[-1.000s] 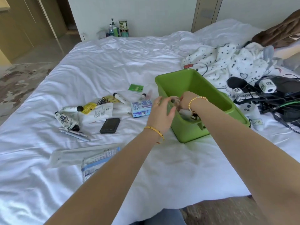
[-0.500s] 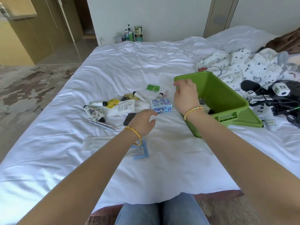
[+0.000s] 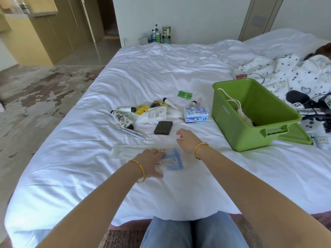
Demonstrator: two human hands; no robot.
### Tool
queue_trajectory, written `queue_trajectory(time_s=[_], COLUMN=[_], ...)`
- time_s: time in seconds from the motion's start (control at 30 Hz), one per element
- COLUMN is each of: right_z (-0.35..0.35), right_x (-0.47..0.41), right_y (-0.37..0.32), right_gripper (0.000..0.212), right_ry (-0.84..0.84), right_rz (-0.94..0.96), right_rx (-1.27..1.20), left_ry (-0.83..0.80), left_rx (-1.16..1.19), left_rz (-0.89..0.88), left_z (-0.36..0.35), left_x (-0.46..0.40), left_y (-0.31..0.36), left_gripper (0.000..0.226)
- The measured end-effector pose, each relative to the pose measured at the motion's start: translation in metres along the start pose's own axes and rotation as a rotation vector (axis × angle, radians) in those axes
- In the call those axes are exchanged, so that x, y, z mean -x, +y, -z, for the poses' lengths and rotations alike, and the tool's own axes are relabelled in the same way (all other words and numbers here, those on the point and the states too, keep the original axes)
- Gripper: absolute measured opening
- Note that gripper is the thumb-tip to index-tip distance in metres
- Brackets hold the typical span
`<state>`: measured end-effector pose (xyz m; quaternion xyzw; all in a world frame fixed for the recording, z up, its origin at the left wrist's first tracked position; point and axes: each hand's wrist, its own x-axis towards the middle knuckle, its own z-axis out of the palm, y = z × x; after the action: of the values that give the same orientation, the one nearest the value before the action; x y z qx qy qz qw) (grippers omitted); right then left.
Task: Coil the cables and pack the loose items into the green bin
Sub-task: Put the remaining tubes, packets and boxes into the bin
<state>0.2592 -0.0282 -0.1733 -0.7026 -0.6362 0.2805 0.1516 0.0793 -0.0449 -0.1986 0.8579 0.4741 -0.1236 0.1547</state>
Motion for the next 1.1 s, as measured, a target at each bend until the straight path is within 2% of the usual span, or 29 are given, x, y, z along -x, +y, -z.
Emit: queue_trajectory(time_s=[0.1, 0.2, 0.4, 0.5, 0.63, 0.77, 0.93, 1.1], right_z=[-0.007, -0.011, -0.025, -0.034, -0.043, -0.03, -0.007, 0.026], right_x=[-0.012, -0.028, -0.063, -0.076, -0.083, -0.087, -0.076, -0.045], right_y=[-0.002, -0.004, -0.014, -0.017, -0.019, -0.025, -0.014, -0.006], right_gripper=[0.041, 0.047, 0.054, 0.056, 0.06, 0.046, 0.027, 0.029], right_ry=[-0.007, 0.027, 0.037, 0.007, -0.008, 0.076, 0.161, 0.35], right_rz=[0.002, 0.021, 0.13, 0.199, 0.187, 0.201, 0.175, 0.109], right_rx=[0.011, 0.076, 0.233, 0.43, 0.6, 0.68, 0.447, -0.141], left_ry=[0.147, 0.269, 0.25, 0.273, 0.321, 0.337, 0.488, 0.689], left_rx=[-0.072, -0.026, 0.078, 0.12, 0.191, 0.305, 0.551, 0.703], left_rz=[0.008, 0.089, 0.118, 0.135, 0.157, 0.199, 0.236, 0.168], left_z=[-0.001, 0.002, 0.0, -0.002, -0.008, -0.01, 0.003, 0.042], left_x=[-0.009, -0.017, -0.029, -0.033, -0.03, -0.026, -0.021, -0.032], left_y=[-0.005, -0.02, -0.043, -0.049, -0.051, -0.053, -0.043, 0.013], left_gripper=[0.057, 0.046, 0.043, 0.041, 0.039, 0.039, 0.025, 0.019])
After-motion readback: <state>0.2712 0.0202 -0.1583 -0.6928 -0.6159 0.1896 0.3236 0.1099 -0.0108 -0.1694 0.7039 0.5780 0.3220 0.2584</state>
